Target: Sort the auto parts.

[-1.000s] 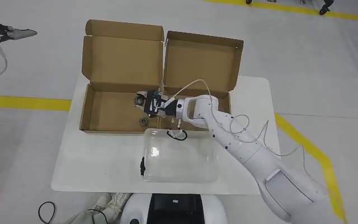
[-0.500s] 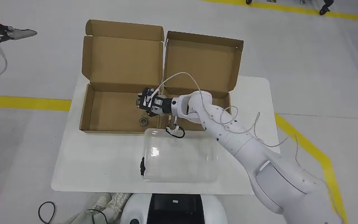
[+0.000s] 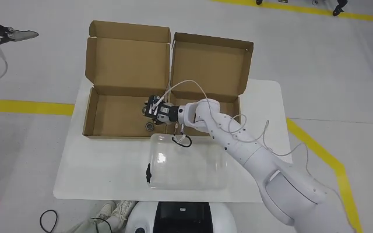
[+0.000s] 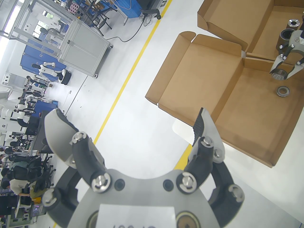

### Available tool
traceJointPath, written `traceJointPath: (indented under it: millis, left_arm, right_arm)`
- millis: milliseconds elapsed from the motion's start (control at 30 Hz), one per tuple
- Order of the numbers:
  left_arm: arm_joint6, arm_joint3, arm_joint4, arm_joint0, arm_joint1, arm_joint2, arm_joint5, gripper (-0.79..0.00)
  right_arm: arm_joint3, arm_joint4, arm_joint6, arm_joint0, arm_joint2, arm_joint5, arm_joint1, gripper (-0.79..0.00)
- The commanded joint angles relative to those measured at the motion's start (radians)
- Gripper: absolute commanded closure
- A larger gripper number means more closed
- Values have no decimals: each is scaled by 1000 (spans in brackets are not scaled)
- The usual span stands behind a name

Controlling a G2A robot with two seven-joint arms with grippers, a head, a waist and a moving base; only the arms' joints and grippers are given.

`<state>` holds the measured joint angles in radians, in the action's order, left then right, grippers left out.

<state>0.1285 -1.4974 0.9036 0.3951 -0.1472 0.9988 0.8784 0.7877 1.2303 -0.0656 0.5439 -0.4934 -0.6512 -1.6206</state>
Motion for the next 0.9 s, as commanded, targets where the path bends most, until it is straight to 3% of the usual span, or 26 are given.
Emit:
traceJointPath:
  millis: [0, 400, 767, 867]
  left_arm:
    - [0, 0, 0, 0, 0, 0, 0, -785]
    - [0, 0, 0, 0, 0, 0, 0, -785]
    - [0, 0, 0, 0, 0, 0, 0, -785]
    - [0, 0, 0, 0, 0, 0, 0, -785]
  right_arm:
    - [-12, -2, 15, 4, 1, 6, -5, 0]
    - [-89, -32, 138, -22, 12, 47, -62, 0]
    - [-215, -50, 145, -55, 28, 56, -124, 0]
    - [-244, -52, 137, -61, 28, 53, -137, -135]
